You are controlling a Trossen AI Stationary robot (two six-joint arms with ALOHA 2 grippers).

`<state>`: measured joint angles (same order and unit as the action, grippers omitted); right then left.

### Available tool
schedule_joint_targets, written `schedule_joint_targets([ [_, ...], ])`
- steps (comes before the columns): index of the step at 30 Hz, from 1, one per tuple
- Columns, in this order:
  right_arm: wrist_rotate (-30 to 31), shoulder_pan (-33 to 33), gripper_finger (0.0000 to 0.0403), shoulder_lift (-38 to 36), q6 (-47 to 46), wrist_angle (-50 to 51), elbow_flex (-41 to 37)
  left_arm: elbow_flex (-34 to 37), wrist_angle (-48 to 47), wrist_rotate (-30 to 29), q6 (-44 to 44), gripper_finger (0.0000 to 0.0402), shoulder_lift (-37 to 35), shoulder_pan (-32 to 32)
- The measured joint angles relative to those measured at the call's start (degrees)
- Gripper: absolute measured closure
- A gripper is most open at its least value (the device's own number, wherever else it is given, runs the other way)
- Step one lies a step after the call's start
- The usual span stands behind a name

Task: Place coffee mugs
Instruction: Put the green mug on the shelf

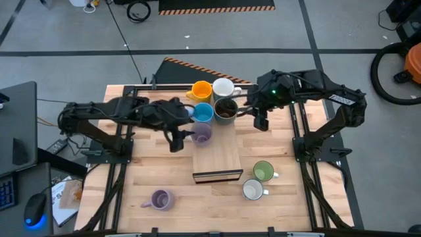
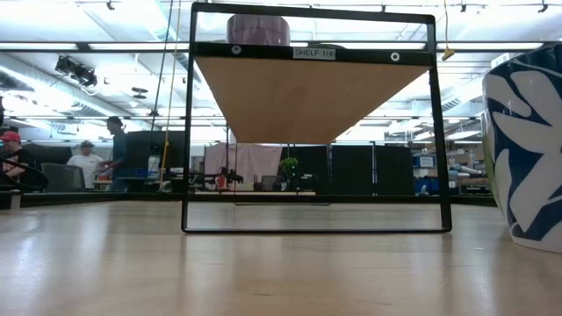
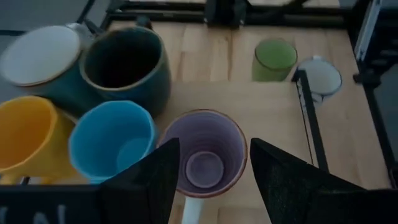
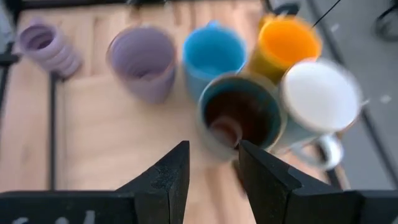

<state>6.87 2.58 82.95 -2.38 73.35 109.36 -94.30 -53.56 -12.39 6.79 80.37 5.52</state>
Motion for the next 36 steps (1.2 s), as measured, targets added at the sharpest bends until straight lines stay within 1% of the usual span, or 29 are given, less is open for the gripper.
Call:
schedule_joint_targets([
  [3, -1.9, -1.2, 0.0258, -0.3, -1.8, 3.4, 0.0, 0.0, 0.4, -1.5, 1.0, 0.0198, -1.9, 0.0],
  [6, -2.1, -3.3, 0.0258, -0.1, -3.0, 5.1, -0.3, 0.0, 0.6, -3.1, 1.6, 0.0198, -3.2, 0.0],
  [8, -3.1, -5.0, 0.0258, -0.1, -4.8, 5.2, -1.4, 0.0, 0.6, -4.5, 1.6, 0.0198, -3.7, 0.0],
  [12, -6.5, -9.7, 0.0258, -0.1, -8.7, 5.8, -4.9, 0.0, 1.1, -5.3, 1.5, 0.0198, -4.1, -0.2],
  [18, -10.5, -17.4, 0.0258, -0.2, -11.1, 5.8, -12.9, 0.0, 1.1, -5.5, 1.6, 0.0198, -4.0, -0.3],
  [21, -13.1, -20.5, 0.0258, -1.0, -12.4, 4.1, -17.9, 0.0, 1.1, -5.4, 1.6, 0.0198, -4.0, -0.2],
  [26, -16.8, -25.1, 0.0258, -4.4, -19.5, -1.5, -26.9, 0.0, 1.6, -5.4, 1.6, 0.0198, -3.9, -0.3],
  [30, -15.7, -28.1, 0.0258, -6.0, -25.7, -5.2, -33.4, 0.0, 1.8, -5.4, 1.6, 0.0198, -3.9, -0.2],
  [36, -10.9, -31.8, 0.0258, -3.4, -27.7, -9.8, -41.3, 0.0, 1.9, -5.4, 1.6, 0.0198, -3.9, -0.2],
])
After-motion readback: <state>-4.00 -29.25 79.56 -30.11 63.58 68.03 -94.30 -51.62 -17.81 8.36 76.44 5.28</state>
